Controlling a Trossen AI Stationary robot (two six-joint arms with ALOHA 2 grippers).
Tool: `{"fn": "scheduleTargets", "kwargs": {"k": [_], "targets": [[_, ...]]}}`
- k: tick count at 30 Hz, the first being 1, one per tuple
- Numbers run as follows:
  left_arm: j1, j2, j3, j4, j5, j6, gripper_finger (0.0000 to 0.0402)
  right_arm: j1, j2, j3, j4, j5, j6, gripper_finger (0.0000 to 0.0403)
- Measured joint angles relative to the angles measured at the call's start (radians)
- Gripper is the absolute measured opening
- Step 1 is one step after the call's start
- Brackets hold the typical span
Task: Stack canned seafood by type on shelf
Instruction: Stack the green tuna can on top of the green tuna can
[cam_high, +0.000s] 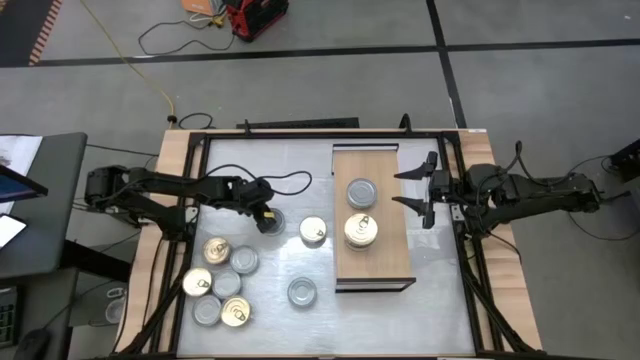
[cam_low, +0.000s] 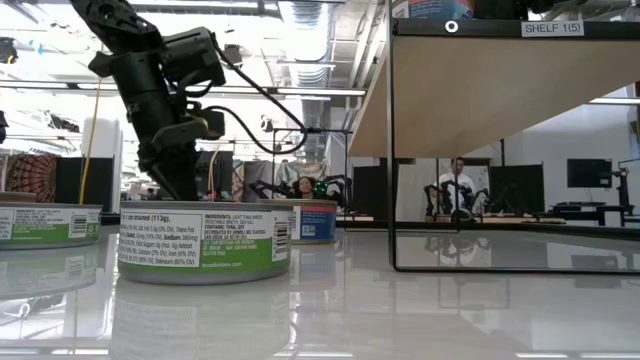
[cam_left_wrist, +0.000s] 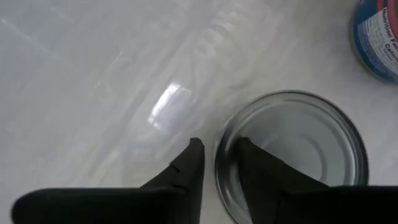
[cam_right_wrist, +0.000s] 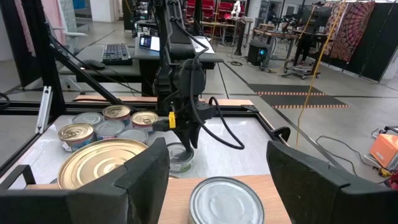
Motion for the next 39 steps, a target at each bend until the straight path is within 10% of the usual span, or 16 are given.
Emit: {"fn": "scheduleTargets", "kwargs": {"k": [12,32,39], "targets": [[0.051,0.0,-0.001,-0.043,-0.061,-0.024,0.0001,0.0,0.0,0.0,0.001,0.0,0.0,0.0295],[0.067,-0.081,0.046,-0.147,-0.146,-0.037,0.0002,0.0,0.0,0.0,-0.006,0.0,0.008,0.0295],[0.1,-0.133,0.046,-0.171,-0.1,-0.035,0.0072,0.0,0.006,0.0,-0.006,0.0,0.011,0.0295]]}}
